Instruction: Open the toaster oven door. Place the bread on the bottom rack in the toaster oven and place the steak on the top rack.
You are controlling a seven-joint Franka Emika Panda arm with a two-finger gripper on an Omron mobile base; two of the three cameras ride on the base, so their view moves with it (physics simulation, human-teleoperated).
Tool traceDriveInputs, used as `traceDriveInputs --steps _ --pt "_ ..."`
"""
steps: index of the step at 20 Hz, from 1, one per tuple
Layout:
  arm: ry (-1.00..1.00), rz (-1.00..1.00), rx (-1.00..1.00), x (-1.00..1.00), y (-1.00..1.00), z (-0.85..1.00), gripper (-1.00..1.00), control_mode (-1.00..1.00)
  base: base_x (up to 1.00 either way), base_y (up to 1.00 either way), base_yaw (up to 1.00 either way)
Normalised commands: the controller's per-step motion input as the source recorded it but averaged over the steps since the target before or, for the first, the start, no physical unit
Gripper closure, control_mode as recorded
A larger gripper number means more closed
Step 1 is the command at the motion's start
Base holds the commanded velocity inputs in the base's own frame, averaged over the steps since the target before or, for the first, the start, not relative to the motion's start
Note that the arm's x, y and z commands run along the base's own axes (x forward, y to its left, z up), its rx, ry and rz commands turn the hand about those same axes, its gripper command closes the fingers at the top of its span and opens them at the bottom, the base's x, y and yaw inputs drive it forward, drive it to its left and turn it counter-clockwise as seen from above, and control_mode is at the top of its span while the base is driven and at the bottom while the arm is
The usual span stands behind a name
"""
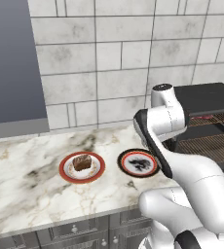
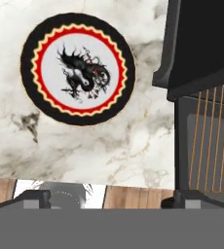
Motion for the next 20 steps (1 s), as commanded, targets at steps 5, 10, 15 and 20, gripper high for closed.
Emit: traceDriveInputs --steps 5,10,15,20 --pt "0.0 0.0 0.0 0.0 0.57 0.06 -1.0 -1.0 0.0 0.0 0.0" --pt "-0.01 0.0 0.06 0.0 0.48 0.08 -1.0 -1.0 0.0 0.0 0.0" --pt "-0.09 0.0 0.12 0.0 0.43 0.0 -1.0 -1.0 0.0 0.0 0.0" --pt "-0.12 0.04 0.1 0.08 0.51 0.0 -1.0 -1.0 0.0 0.0 0.0"
